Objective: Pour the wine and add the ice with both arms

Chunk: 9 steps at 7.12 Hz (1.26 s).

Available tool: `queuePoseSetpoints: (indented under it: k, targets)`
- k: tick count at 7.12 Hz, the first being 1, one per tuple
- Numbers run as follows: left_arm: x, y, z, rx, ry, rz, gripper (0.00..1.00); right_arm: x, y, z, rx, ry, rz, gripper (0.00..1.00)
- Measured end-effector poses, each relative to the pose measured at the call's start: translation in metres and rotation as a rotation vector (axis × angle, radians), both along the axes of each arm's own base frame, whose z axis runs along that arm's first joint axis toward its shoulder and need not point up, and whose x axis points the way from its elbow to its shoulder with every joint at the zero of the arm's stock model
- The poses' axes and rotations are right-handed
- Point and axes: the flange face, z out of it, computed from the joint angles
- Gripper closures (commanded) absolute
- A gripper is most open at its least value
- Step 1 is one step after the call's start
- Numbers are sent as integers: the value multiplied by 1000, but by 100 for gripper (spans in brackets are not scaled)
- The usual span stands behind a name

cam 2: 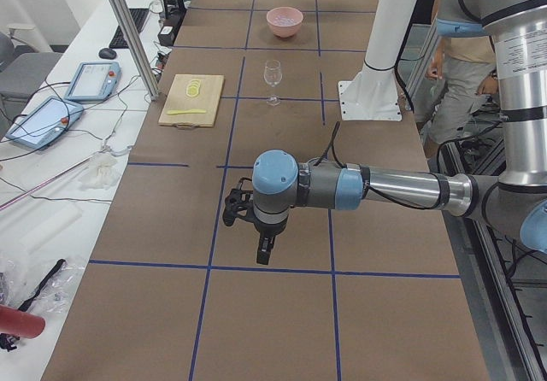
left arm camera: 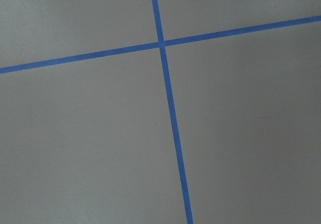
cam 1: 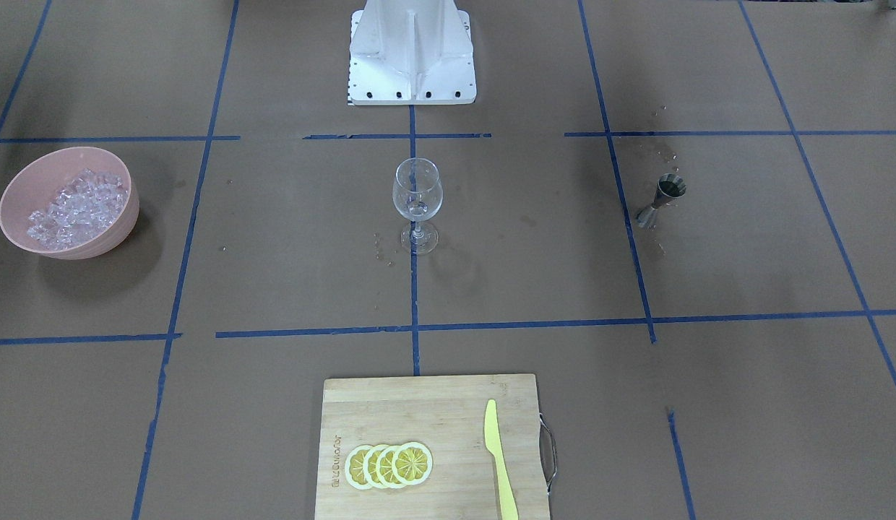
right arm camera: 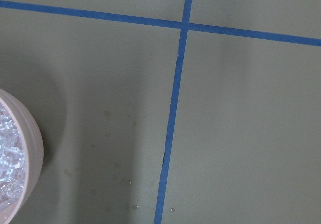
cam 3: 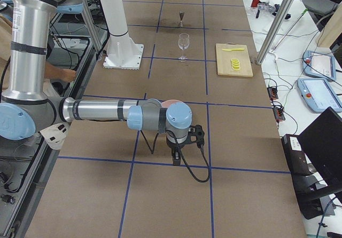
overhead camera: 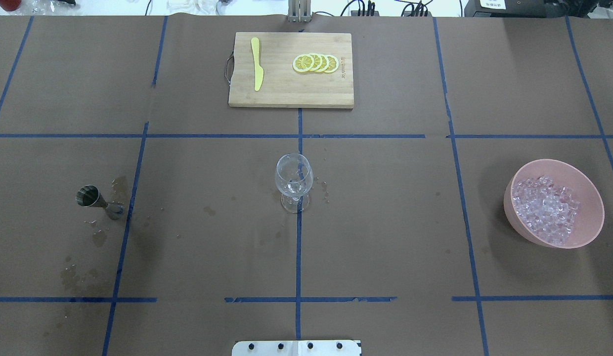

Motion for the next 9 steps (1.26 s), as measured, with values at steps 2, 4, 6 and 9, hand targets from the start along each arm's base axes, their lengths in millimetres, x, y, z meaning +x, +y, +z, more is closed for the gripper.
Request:
queuePoseSetpoints:
  k: [2,4,6,9]
  targets:
    - [0,-2,-8,17,-1,1,0,0,0,-6,12,1,0,0]
    - [0,-7,-18,42,-7,1,0,0,-1,-22,44,-6,-1,0]
    - [-1,-31,-48,112,-7,0,0,-1,-13,-52,111,-5,0,0]
    - [1,-68,-104,294,35,4,0,-3,-41,-94,203,-29,0,0]
